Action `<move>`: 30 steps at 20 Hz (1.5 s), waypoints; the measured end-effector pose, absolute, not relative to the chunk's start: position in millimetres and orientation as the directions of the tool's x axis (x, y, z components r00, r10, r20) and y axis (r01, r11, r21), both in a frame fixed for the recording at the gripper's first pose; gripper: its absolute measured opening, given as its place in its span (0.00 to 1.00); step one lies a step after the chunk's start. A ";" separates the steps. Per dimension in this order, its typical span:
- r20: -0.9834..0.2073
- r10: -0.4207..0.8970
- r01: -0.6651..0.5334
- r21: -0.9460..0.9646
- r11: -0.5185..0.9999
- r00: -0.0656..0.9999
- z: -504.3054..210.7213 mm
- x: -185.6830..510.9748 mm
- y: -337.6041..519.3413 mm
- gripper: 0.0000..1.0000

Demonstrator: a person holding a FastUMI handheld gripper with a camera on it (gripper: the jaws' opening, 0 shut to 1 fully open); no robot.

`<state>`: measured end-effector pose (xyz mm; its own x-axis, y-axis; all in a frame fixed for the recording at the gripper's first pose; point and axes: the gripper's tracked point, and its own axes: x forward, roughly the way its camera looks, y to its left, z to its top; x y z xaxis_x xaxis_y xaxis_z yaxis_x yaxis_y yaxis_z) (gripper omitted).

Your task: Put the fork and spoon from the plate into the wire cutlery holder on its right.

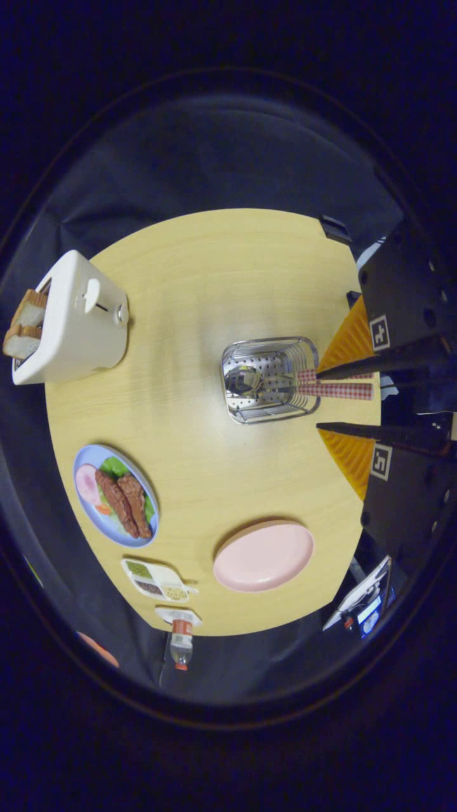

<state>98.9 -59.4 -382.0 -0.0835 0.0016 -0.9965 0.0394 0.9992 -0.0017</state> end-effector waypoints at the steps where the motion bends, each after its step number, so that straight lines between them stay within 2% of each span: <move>1: -0.998 0.001 0.041 -0.001 0.999 -0.058 -376.9 96.7 -54.5 0.44; 6: -0.997 0.028 0.026 0.030 0.999 0.073 -354.4 82.5 -18.6 0.75; 8: -0.988 0.021 0.013 0.023 1.000 0.152 -344.0 79.5 -6.2 0.83; 12: -0.918 -0.024 -0.053 -0.049 0.997 0.396 -309.1 82.3 18.7 0.92; 14: -0.858 -0.036 -0.079 -0.089 0.993 0.513 -280.3 80.0 40.9 0.93; 19: -0.706 -0.006 -0.083 -0.091 0.992 0.708 -225.2 62.3 77.3 0.93; 24: -0.424 0.071 -0.079 -0.001 0.997 0.903 -135.6 34.2 111.1 0.92; 28: -0.157 0.107 -0.104 0.028 0.994 0.982 -72.1 14.0 119.1 0.92; 30: -0.100 0.075 -0.074 0.011 0.997 0.992 -52.3 -3.1 112.8 0.92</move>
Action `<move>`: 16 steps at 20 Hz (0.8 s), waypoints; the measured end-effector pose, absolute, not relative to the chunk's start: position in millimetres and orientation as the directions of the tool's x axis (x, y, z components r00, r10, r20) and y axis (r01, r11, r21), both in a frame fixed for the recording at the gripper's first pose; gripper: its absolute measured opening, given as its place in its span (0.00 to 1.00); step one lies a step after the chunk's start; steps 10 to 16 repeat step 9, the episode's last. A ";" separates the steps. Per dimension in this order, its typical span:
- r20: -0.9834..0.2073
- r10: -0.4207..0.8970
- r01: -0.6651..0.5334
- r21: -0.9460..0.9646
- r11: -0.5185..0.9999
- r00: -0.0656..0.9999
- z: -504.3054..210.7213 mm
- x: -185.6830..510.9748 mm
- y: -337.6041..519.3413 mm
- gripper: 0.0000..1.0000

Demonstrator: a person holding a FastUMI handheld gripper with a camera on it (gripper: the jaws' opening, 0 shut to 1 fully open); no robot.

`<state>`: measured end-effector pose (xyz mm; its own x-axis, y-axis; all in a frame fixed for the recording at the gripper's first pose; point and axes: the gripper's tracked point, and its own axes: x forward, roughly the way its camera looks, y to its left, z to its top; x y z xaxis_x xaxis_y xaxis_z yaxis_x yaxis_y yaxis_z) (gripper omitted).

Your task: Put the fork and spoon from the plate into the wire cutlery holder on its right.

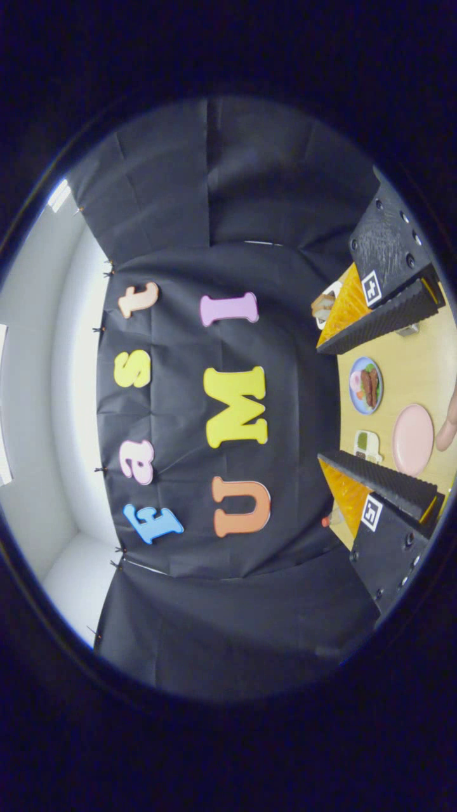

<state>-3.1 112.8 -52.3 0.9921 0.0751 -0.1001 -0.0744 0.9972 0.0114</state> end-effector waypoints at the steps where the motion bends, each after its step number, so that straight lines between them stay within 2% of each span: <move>1: -0.080 0.061 -0.062 -0.004 0.998 0.995 -46.5 -8.9 112.2 0.92; 8: -0.039 0.053 -0.057 -0.101 0.993 0.998 -48.3 -30.3 117.1 0.92; 16: -0.041 0.048 -0.053 -0.107 0.993 0.998 -48.9 -30.0 113.9 0.92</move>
